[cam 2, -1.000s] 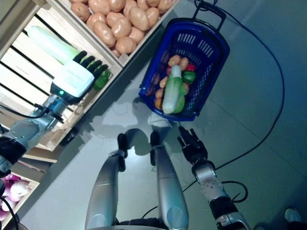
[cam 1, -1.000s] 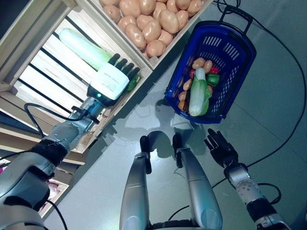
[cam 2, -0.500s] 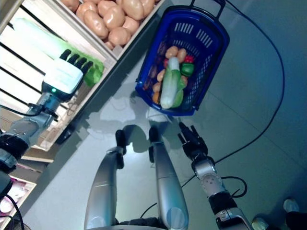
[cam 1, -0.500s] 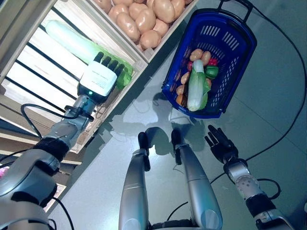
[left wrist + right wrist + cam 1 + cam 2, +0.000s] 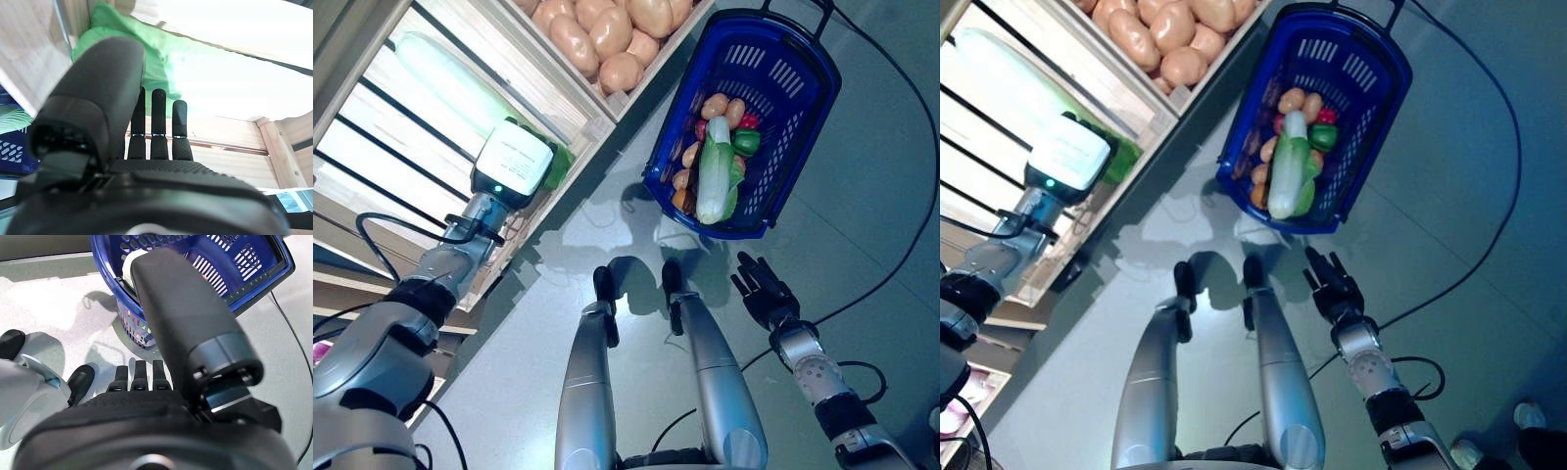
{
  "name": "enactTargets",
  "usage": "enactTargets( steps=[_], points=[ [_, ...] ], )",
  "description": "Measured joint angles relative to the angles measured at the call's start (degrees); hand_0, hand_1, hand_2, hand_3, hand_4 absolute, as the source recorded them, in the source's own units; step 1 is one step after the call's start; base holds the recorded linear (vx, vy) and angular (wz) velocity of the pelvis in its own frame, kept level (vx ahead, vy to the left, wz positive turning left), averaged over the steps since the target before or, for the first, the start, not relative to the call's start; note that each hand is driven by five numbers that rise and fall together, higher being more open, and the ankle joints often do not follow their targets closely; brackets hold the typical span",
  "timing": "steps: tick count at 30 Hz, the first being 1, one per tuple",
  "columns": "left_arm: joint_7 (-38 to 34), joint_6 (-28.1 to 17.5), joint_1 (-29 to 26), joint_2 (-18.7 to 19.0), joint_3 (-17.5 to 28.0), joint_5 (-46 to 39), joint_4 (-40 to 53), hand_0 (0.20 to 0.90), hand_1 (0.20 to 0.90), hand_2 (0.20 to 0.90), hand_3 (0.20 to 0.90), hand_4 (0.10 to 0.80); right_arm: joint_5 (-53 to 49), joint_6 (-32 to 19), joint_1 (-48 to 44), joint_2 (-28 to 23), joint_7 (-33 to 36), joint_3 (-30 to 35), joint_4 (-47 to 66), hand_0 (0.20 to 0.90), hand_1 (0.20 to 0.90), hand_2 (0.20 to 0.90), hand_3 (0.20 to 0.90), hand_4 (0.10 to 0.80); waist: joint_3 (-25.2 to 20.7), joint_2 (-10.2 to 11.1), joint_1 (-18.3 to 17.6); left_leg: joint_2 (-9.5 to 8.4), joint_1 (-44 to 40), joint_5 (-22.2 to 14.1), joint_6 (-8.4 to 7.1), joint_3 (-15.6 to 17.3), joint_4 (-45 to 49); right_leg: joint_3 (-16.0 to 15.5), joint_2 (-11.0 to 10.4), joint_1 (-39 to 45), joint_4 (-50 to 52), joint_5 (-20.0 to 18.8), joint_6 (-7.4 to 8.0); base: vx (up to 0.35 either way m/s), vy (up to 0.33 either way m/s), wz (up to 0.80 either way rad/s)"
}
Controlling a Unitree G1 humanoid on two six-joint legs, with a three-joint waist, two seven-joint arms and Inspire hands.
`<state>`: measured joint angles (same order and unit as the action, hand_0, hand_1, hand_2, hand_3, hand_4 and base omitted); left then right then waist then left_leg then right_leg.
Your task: Put vegetables into the basket
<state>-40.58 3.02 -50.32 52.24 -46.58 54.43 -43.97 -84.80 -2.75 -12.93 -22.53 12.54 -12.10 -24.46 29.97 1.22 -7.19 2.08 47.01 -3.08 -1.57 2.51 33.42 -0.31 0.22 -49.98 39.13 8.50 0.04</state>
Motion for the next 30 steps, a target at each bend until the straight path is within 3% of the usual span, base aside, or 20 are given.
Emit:
enactTargets(
  steps=[2,21,30],
  points=[
    [-0.66,-0.02,-0.09,-0.02,0.00,-0.11,-0.58,0.300,0.300,0.300,0.300,0.400,0.02,0.01,-0.37,0.00,0.00,0.00,-0.03,0.900,0.900,0.900,0.900,0.800,0.00,0.00,0.01,-0.02,0.27,-0.01,0.04,-0.02,0.15,0.08,-0.03,-0.24,0.01,-0.12,0.14,0.000,0.018,-0.01],
    [-4.12,-0.20,-0.09,-1.48,0.09,-1.38,-2.18,0.300,0.300,0.300,0.300,0.400,1.17,0.14,-0.96,0.01,0.00,-0.01,-0.07,0.900,0.900,0.900,0.900,0.800,-0.02,0.91,0.11,-0.06,1.42,-0.15,0.28,-0.27,0.88,0.01,-0.02,-0.95,0.00,-0.40,0.30,0.000,0.002,0.00],
    [-10.78,-4.27,-0.08,-0.93,1.16,-0.51,1.22,0.300,0.300,0.300,0.300,0.400,1.20,1.04,-0.90,0.04,0.00,-0.02,0.07,0.900,0.900,0.900,0.900,0.800,-0.03,1.04,0.34,-0.10,1.41,-0.08,0.21,-0.33,0.18,-0.02,-0.03,-0.96,-0.55,-0.46,0.32,0.007,0.000,0.00]
  ],
)
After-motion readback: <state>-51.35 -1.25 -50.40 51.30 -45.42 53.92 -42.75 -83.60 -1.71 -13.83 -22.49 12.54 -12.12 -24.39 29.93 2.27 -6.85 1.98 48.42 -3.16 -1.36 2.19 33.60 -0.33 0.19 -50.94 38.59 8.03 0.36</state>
